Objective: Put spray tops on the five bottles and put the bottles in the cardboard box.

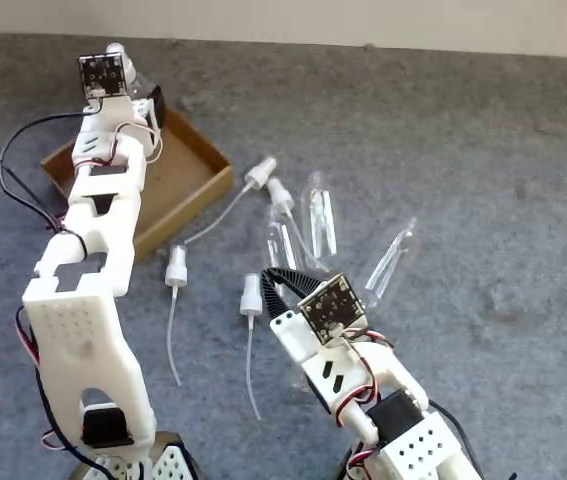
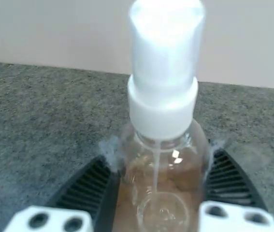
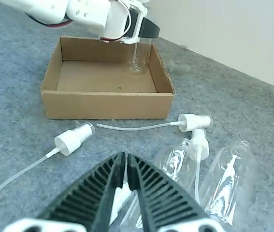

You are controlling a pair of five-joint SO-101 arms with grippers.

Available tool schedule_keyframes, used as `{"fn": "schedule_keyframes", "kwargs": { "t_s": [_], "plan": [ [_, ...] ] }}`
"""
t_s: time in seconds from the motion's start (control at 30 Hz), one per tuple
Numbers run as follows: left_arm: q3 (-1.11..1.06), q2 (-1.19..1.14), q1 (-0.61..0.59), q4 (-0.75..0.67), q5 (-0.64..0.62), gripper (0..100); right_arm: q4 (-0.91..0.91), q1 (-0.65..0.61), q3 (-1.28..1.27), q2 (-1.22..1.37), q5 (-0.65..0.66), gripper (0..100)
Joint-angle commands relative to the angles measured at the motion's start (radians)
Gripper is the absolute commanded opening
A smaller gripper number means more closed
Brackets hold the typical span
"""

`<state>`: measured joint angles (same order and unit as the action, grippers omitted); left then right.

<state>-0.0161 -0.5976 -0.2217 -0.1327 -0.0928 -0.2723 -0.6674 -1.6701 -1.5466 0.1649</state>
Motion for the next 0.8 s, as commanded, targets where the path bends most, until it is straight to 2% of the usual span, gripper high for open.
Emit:
{"fn": "schedule_keyframes", "kwargs": {
  "t_s": [0.0, 0.77],
  "plan": [
    [0.056, 0.018, 0.022, 0.025, 0.011, 12, 0.025, 0.012, -0.156, -0.008, 0.011, 0.5],
    [0.122, -0.077, 0.018, 0.029, 0.014, 12, 0.025, 0.012, -0.156, -0.008, 0.011, 0.5]
  ]
}}
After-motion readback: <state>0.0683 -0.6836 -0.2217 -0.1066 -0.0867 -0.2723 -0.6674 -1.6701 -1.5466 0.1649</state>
